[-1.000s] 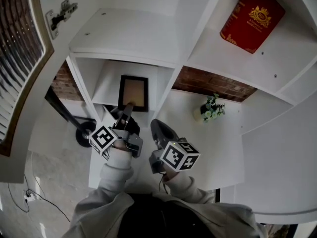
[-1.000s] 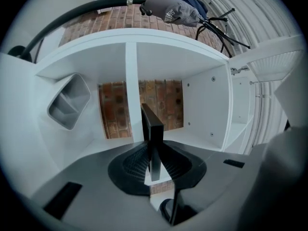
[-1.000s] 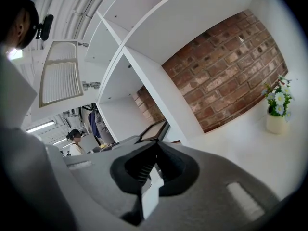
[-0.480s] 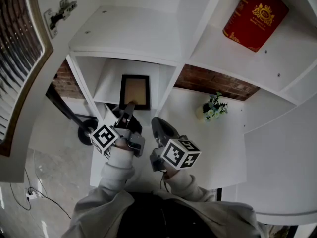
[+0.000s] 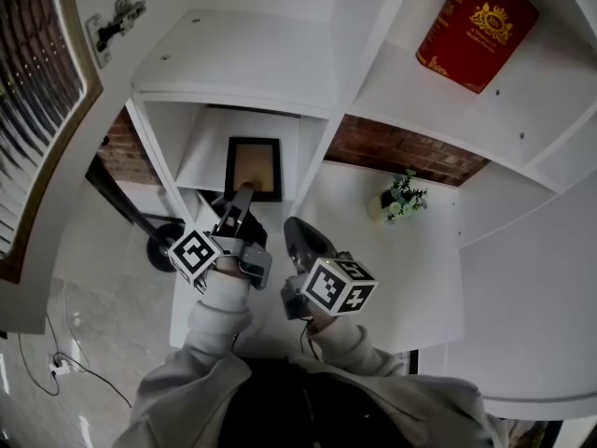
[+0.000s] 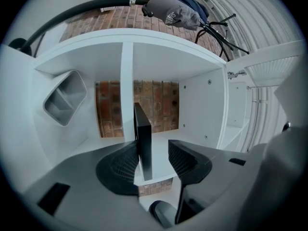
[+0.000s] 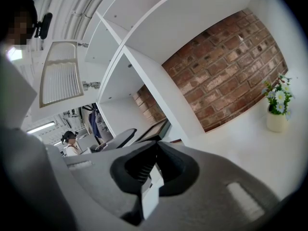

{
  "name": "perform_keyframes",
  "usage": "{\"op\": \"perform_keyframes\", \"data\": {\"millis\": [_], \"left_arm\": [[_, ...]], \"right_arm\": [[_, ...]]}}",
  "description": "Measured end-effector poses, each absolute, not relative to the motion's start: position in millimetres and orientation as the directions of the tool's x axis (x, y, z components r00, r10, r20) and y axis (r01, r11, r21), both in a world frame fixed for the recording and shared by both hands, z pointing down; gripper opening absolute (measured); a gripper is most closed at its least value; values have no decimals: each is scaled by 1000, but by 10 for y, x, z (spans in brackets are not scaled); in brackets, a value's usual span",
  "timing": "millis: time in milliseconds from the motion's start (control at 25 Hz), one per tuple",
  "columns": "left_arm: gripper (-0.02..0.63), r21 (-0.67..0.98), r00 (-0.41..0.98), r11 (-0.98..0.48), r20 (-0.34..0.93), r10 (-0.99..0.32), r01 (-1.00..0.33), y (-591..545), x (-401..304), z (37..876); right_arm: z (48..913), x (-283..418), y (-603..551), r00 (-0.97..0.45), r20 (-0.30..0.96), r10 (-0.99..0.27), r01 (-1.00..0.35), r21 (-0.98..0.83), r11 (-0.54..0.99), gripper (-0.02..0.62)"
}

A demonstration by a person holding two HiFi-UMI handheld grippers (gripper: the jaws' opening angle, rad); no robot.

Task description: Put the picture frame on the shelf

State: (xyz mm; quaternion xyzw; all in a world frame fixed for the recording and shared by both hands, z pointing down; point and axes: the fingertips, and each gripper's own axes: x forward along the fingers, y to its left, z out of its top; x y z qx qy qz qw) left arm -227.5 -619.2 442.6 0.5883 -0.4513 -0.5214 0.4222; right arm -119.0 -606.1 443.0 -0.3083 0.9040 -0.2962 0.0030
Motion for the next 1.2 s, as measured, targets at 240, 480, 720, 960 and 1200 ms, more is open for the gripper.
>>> {"op": "perform_keyframes", "data": {"millis": [240,480,720,960,1200], "left_arm": [[262,958,65,-276,-271,-960,-78,-6170,-2261,4299],[330,962,59,-265,-262,-963,-68,-6162,-2249,4240],[330,967,61,-243,-239,-969,-71,-6147,-2211,4289],[345,969,58,-229,-225,-973,-92,-6123,-2186,4299],[345,966,65,-231,-225,-972,-118,-6077,-2144,4322]], "right_arm": [[4393,-1173,-5988,-812,169,-558,-551,-538,638,0],[4347,-1123,-5939,-809,157,-567,-552,-535,639,0],[4311,-1057,-5901,-805,146,-575,-553,-537,638,0],[4285,-981,-5866,-802,138,-582,-554,-538,635,0],[4255,-932,-5818,-802,124,-584,-547,-544,636,0]]}}
